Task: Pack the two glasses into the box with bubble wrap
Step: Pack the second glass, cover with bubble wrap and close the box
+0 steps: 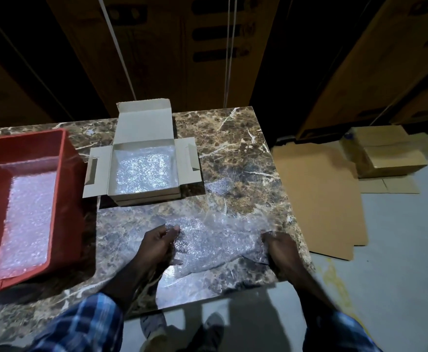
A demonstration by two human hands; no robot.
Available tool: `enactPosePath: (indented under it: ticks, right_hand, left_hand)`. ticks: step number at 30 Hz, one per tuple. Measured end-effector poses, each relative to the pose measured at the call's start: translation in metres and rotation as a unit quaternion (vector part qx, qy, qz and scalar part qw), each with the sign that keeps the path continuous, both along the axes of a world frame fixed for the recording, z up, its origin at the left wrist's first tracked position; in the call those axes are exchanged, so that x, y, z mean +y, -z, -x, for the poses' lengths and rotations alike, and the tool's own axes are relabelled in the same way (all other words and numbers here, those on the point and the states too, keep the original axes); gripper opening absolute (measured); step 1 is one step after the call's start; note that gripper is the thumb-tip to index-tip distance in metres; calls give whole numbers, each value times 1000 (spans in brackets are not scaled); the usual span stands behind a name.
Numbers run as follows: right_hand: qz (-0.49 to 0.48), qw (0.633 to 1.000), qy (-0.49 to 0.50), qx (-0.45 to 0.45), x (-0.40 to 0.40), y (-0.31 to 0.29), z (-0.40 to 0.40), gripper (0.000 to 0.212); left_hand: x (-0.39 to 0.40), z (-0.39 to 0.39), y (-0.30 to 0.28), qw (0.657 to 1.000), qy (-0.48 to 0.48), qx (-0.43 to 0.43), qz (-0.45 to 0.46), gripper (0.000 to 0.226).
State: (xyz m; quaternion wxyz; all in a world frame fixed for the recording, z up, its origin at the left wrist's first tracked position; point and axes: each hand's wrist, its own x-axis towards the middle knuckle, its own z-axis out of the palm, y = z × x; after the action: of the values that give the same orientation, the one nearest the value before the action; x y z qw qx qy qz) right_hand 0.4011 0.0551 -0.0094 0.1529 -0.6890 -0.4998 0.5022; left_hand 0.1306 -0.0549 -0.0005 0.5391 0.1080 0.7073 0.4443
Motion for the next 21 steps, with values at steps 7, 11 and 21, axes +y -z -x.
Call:
enactPosePath:
  ticks: [7,11,21]
  right_hand:
    - [-62,992,-106,-38,5,6,-4,56]
    - [-30,988,-150,-16,8,0,-10,48]
    - [-46,962,-255,-83,7,-7,-5,29]
  left_hand:
    - [17,-7,3,995,18,91,-23,25]
    - [19,-4,-1,978,85,190,-32,26]
    - [-1,29,10,894,378,240,4,65]
